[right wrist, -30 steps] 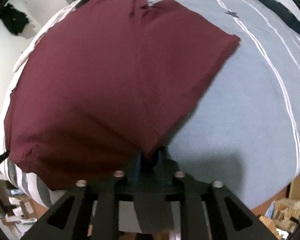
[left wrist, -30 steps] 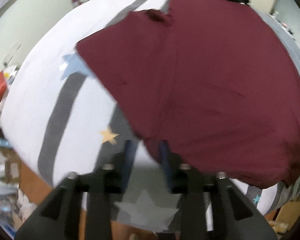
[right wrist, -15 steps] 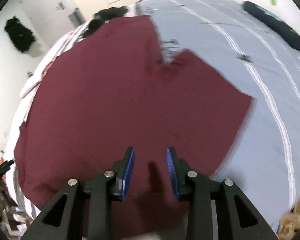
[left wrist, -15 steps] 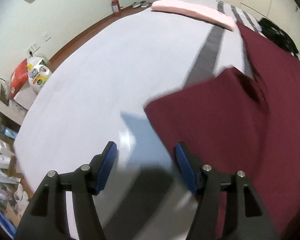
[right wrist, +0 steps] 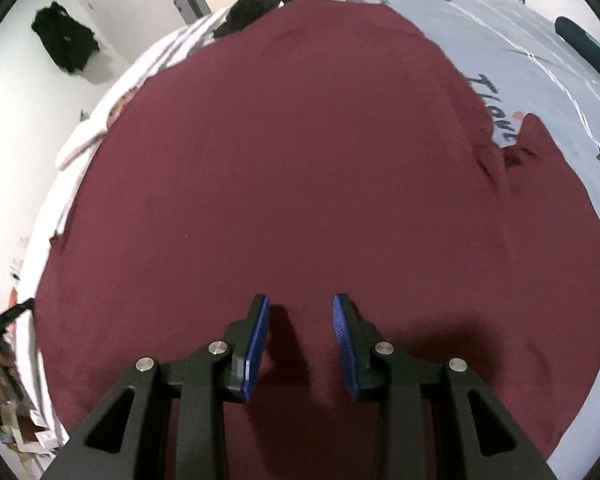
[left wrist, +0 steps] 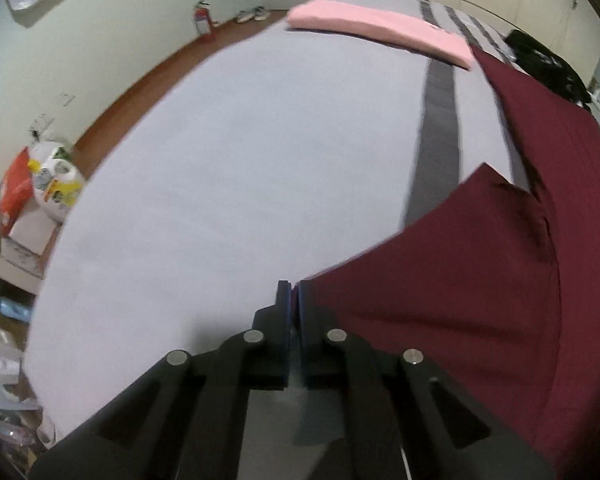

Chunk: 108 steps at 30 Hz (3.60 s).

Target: Fold clothes

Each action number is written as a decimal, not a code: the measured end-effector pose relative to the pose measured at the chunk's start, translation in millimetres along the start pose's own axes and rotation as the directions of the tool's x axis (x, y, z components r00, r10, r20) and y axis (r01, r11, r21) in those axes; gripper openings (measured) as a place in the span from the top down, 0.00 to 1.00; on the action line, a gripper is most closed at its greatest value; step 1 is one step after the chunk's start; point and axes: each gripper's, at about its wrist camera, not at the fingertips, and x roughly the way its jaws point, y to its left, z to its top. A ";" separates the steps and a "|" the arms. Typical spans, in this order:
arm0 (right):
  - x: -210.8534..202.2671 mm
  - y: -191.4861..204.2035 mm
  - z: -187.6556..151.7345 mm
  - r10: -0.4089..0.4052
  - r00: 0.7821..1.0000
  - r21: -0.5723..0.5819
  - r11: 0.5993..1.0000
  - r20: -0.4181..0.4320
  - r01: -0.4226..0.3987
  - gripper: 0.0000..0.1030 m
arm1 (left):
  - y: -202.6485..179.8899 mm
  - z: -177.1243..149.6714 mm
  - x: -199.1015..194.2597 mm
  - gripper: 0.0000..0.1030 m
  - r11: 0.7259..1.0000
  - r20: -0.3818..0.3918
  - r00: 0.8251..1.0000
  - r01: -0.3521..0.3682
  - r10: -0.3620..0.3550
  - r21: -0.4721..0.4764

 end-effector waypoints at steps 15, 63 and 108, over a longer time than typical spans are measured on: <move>3.5 6.1 28.9 -0.109 0.994 -0.002 0.994 0.016 0.109 0.71 | -56.5 56.3 -11.5 0.94 0.984 0.083 0.982 0.162 -0.168 0.074; -49.8 -266.1 133.2 -0.246 0.959 0.275 0.940 0.138 0.202 0.64 | -179.8 45.5 -39.6 0.59 0.991 0.022 0.999 -0.038 0.035 0.125; -113.2 11.0 63.5 -0.118 0.948 0.011 0.993 0.295 0.121 0.95 | -77.9 2.8 -87.1 0.46 0.981 -0.011 0.989 0.147 -0.147 0.126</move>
